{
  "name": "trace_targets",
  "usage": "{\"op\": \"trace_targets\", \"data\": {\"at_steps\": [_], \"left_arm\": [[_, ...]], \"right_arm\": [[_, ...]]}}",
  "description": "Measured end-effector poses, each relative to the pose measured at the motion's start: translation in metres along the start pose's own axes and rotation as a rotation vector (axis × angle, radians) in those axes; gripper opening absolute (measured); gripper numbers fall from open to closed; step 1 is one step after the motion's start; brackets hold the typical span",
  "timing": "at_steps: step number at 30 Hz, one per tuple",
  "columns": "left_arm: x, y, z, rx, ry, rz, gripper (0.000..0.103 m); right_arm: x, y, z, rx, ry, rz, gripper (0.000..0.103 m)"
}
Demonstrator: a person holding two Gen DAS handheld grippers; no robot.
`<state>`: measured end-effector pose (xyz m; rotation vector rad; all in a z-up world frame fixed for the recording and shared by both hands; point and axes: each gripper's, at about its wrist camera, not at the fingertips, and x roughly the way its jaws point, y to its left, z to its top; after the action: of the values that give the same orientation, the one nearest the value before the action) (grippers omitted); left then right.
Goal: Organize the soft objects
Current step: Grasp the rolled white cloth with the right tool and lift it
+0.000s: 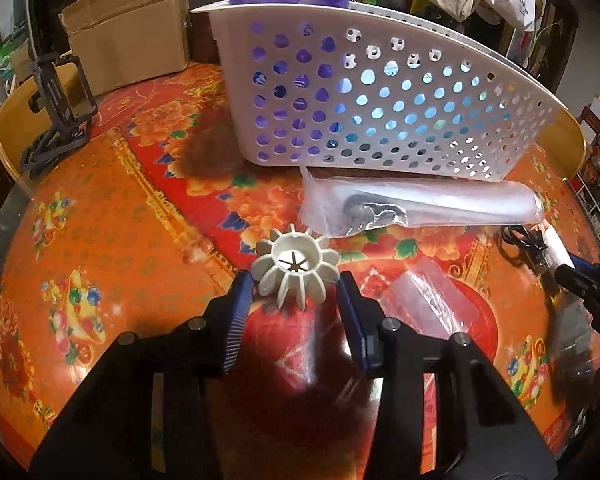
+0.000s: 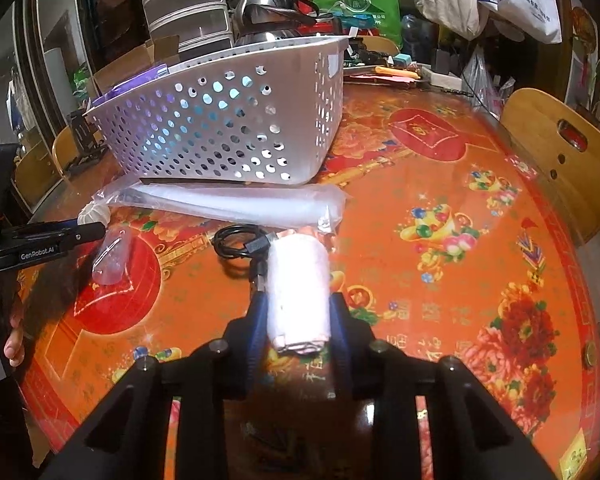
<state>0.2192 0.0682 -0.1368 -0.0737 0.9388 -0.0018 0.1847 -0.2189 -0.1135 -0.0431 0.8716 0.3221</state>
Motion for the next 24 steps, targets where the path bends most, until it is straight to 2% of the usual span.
{"op": "trace_targets", "data": {"at_steps": [8,15,24], "left_arm": [[-0.015,0.011,-0.009,-0.011,-0.035,0.005,0.041],[-0.027,0.020,-0.013,-0.018,-0.058,0.010,0.041],[-0.041,0.020,-0.009,-0.018,-0.095,0.005,0.041]], "right_arm": [[0.002,-0.002,0.000,0.012,0.008,0.034,0.029],[-0.013,-0.005,-0.002,0.039,-0.053,0.019,0.029],[-0.042,0.000,0.006,0.014,-0.132,-0.008,0.028]]}}
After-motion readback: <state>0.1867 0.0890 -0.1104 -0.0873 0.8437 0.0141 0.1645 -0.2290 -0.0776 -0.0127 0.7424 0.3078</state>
